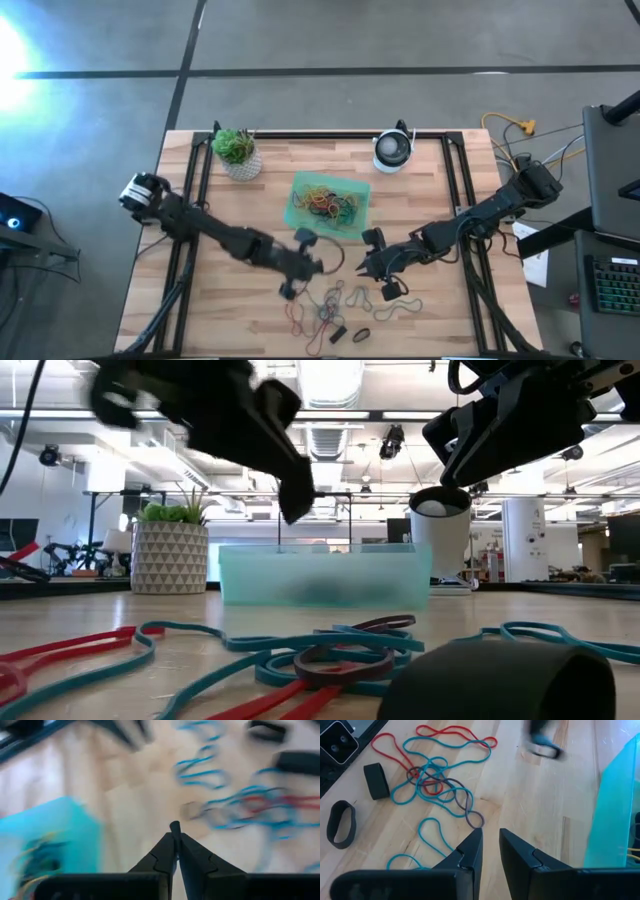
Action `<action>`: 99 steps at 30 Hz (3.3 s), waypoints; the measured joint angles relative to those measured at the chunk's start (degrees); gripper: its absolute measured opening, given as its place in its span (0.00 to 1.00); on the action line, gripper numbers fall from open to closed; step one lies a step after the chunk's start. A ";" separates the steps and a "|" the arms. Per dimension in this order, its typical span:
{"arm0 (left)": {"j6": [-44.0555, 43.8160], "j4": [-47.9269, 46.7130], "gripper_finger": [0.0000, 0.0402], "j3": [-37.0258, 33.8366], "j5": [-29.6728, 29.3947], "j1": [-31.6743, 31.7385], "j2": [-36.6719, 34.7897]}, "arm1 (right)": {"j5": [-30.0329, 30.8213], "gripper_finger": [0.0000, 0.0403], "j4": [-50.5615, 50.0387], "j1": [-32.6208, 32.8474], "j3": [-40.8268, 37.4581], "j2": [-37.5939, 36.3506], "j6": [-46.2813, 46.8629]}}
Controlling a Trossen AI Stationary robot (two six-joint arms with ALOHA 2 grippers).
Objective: Pick and place rubber bands into bin
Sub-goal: Put the black rubber band into the green bin
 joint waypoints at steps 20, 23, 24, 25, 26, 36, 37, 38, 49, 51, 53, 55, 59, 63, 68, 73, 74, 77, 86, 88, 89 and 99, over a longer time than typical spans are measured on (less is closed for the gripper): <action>5.89 -0.43 0.02 -0.10 0.36 24.73 1.42 | -0.02 0.15 -0.15 -0.02 -0.45 0.00 -0.54; 5.94 0.27 0.04 -0.09 1.13 24.84 1.32 | 0.00 0.15 -0.16 -0.02 -0.63 0.00 -0.74; 5.94 0.18 0.05 -0.09 1.15 24.82 1.31 | 0.00 0.15 -0.20 -0.02 -0.67 0.00 -0.74; 5.94 -0.02 0.07 -0.09 1.22 24.80 1.31 | -0.01 0.15 -0.14 -0.02 -0.73 0.00 -0.74; 5.96 -0.16 0.09 -0.09 1.26 24.80 1.31 | 0.00 0.15 -0.07 -0.02 -0.83 0.00 -0.75; 5.98 -0.20 0.31 -0.09 1.10 25.19 1.13 | -0.17 0.15 -0.04 -0.03 -2.40 0.00 2.79; 5.97 -0.57 0.32 -0.09 1.09 25.16 0.98 | -0.76 0.15 0.00 0.14 -2.72 0.00 4.01; 5.95 -0.94 0.33 -0.07 1.08 24.95 0.87 | -2.18 0.15 0.27 0.33 -3.18 0.00 5.26; 1.35 -3.36 0.34 0.07 1.15 20.05 0.26 | -10.15 0.15 19.10 9.49 -7.20 1.39 8.74; 1.22 -3.41 0.34 0.07 1.26 18.74 0.26 | -8.93 0.15 20.98 10.94 -7.27 3.25 8.80; 0.04 -3.53 0.34 0.07 1.30 17.45 0.22 | -8.46 0.15 21.61 11.67 -6.64 6.04 8.97; -0.79 -3.43 0.34 0.07 1.30 16.13 0.11 | -7.60 0.15 21.54 12.01 -5.55 9.46 9.60; -1.73 -3.74 0.34 0.00 1.19 13.21 -1.03 | -7.65 0.15 21.56 12.00 -2.31 16.10 11.22; -3.33 -5.97 0.34 -0.02 1.14 10.21 -3.35 | -8.02 0.15 21.47 12.00 0.70 19.82 11.36; -5.14 -8.32 0.34 -0.09 -1.45 6.72 -5.95 | -8.45 0.15 21.44 12.05 3.24 21.59 12.17; -6.32 -9.67 0.34 -0.31 -4.84 4.07 -7.49 | -9.40 0.17 21.18 12.29 4.11 21.46 13.02; -6.54 -9.07 0.34 -0.44 -5.72 3.64 -7.52 | -9.42 0.18 21.05 12.36 4.16 21.34 13.02; -8.02 -9.84 0.34 -1.51 -7.58 2.86 -7.83 | -9.42 0.21 20.97 12.52 4.42 21.38 13.87; -13.40 -9.09 0.34 -4.77 -8.59 1.77 -8.05 | -9.55 0.28 19.89 12.52 4.42 21.40 15.74; -13.60 -9.03 0.34 -4.79 -8.90 1.46 -8.05 | -9.55 0.29 19.45 12.52 4.42 21.40 15.55; -13.60 -8.99 0.34 -4.79 -8.93 1.32 -8.05 | -9.55 0.29 19.55 12.52 4.42 21.42 15.50; -13.57 -9.02 0.34 -4.79 -8.95 0.97 -8.05 | -9.40 0.28 21.37 12.85 4.52 22.24 15.38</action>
